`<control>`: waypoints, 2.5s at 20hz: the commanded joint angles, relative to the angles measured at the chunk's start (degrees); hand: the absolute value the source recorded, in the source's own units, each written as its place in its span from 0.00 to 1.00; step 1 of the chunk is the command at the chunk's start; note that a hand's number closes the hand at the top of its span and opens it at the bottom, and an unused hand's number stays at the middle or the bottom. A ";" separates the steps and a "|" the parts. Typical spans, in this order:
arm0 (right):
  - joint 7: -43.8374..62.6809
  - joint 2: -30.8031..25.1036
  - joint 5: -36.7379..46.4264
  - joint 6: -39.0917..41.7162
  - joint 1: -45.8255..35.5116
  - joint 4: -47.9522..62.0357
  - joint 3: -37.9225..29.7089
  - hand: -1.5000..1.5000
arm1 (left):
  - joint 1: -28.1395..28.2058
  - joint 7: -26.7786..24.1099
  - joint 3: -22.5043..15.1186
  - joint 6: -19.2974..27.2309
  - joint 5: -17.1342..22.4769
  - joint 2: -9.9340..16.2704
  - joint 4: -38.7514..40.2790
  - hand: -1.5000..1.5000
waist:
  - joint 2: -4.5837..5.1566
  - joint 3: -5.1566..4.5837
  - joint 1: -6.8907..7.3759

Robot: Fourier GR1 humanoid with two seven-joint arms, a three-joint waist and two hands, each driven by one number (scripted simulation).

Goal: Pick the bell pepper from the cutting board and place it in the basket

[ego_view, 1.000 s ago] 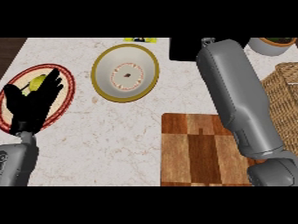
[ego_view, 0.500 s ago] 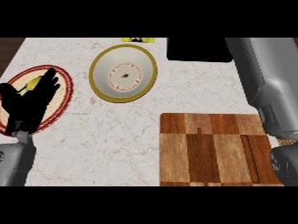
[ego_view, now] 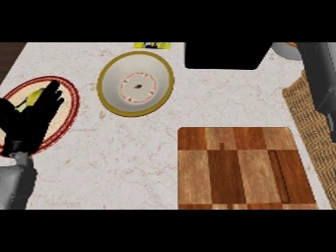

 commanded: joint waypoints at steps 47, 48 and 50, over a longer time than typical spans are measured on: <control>-7.99 16.94 -14.46 -9.90 48.65 -78.13 -16.72 0.00 | 1.88 -0.58 4.35 -1.26 0.68 2.19 1.35 0.50 | -1.52 -0.04 -4.24; -6.18 17.01 -16.89 -9.16 51.62 -80.44 -14.84 0.00 | 3.57 0.51 3.33 -1.11 1.05 0.82 -1.57 0.50 | -1.49 0.03 -3.17; -5.94 17.12 -20.19 -5.14 59.93 -86.67 -12.23 0.00 | 2.80 0.44 3.06 0.64 -0.67 0.81 -1.32 0.50 | -1.58 0.05 -4.00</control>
